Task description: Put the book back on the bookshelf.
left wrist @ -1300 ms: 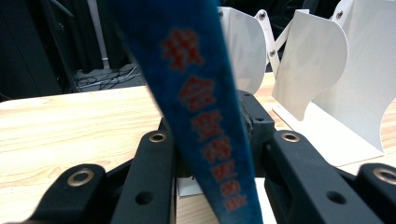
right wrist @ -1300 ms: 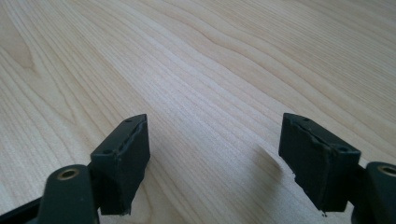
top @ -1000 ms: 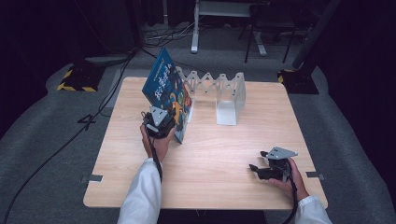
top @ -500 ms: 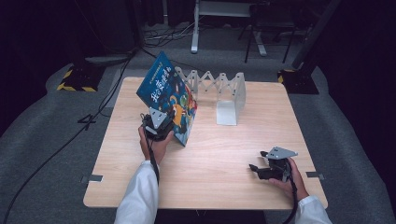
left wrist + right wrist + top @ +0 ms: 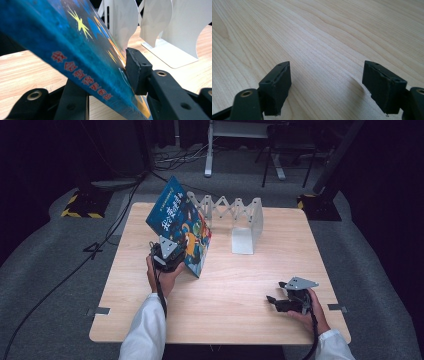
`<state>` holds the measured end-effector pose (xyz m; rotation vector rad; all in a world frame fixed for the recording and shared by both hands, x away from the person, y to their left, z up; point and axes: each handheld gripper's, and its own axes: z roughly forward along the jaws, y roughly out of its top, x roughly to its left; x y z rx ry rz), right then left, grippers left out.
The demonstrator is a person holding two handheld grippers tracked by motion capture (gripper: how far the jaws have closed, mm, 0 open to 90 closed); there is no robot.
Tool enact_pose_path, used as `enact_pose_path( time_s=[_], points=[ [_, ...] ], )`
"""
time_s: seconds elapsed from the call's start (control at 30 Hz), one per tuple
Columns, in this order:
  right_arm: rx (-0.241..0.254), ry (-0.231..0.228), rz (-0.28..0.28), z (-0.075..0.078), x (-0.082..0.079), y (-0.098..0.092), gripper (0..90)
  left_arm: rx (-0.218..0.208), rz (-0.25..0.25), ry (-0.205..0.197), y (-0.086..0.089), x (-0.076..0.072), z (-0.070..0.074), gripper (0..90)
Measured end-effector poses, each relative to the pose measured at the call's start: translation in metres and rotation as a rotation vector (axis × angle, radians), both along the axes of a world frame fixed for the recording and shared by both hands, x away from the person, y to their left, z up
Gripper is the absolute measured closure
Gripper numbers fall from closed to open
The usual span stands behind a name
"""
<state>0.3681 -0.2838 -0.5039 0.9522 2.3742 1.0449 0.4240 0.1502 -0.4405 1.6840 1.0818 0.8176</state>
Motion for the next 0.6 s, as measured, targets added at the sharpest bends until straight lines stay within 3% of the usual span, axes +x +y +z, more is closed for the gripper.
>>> enact_pose_path(
  time_s=[0.37,0.6],
  points=[
    [0.001,0.001,-0.006,0.000,0.000,0.000,23.1,0.027,-0.003,-0.025,0.009,-0.009,0.011,62.8],
    [0.001,0.001,-0.007,0.000,0.000,0.000,23.0,0.037,-0.025,-0.016,0.014,-0.015,0.015,62.1]
  ],
)
